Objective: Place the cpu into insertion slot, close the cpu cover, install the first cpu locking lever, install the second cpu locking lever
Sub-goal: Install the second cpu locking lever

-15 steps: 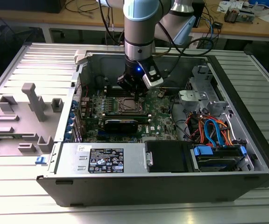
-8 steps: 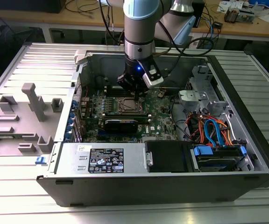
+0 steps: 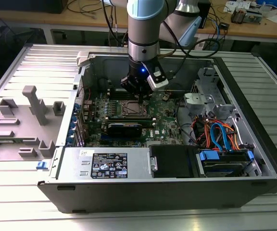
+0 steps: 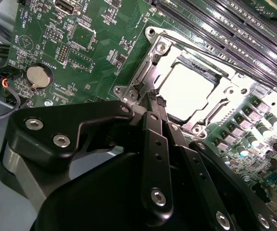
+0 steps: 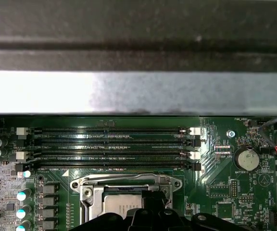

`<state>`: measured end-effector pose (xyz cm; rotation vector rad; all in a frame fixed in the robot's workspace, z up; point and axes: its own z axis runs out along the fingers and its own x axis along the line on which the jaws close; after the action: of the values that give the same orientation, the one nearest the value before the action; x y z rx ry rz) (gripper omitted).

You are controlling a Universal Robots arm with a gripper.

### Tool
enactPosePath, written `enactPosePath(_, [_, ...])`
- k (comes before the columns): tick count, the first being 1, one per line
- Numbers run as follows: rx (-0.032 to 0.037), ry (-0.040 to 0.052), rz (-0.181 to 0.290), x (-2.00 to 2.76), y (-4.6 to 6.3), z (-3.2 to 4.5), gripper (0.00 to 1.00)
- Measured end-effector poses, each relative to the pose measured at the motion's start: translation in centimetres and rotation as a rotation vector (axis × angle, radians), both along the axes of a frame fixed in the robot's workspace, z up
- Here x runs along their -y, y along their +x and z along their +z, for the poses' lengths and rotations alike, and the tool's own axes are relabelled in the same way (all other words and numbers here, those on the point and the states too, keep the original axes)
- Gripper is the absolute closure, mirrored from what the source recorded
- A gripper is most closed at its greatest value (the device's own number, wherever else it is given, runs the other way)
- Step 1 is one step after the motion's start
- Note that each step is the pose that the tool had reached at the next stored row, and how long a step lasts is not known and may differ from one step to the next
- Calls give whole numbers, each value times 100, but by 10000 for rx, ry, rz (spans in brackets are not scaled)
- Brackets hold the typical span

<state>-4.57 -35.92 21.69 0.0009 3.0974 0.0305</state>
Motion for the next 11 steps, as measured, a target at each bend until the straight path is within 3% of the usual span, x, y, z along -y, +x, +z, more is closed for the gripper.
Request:
enactPosePath(7, [0,-152,0,55,0,1,89])
enactPosePath(11, [-31,-215,0,61,1,75,89])
